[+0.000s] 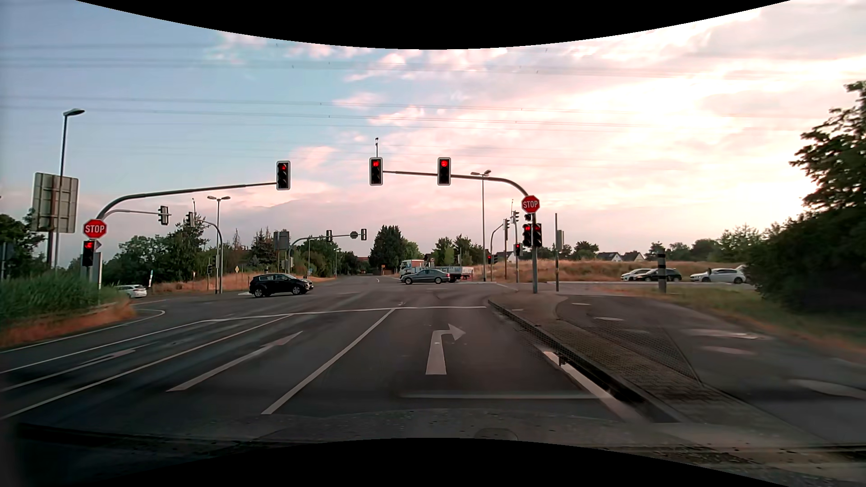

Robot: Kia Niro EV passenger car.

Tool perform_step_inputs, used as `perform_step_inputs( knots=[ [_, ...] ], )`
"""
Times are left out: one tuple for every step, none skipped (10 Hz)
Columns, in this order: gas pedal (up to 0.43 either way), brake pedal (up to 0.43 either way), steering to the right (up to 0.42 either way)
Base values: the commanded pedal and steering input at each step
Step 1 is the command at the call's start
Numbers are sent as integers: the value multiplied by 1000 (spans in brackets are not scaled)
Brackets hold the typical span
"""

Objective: Follow the waypoints while adhering to traffic rules and regulations

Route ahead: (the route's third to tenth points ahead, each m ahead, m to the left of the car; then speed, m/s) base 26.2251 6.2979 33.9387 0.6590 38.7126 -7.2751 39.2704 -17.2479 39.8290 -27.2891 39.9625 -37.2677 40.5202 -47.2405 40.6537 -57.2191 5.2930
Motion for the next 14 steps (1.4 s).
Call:
perform_step_inputs(
  knots=[
    [0, 220, -14],
    [0, 220, -18],
    [0, 220, -22],
    [0, 220, -26],
    [0, 220, -26],
    [0, 226, -26],
    [0, 220, -27],
    [0, 226, -29],
    [0, 226, -30],
    [0, 232, -32],
    [0, 232, -32],
    [0, 232, -32],
    [0, 232, -33],
    [0, 232, -33]
  ],
)
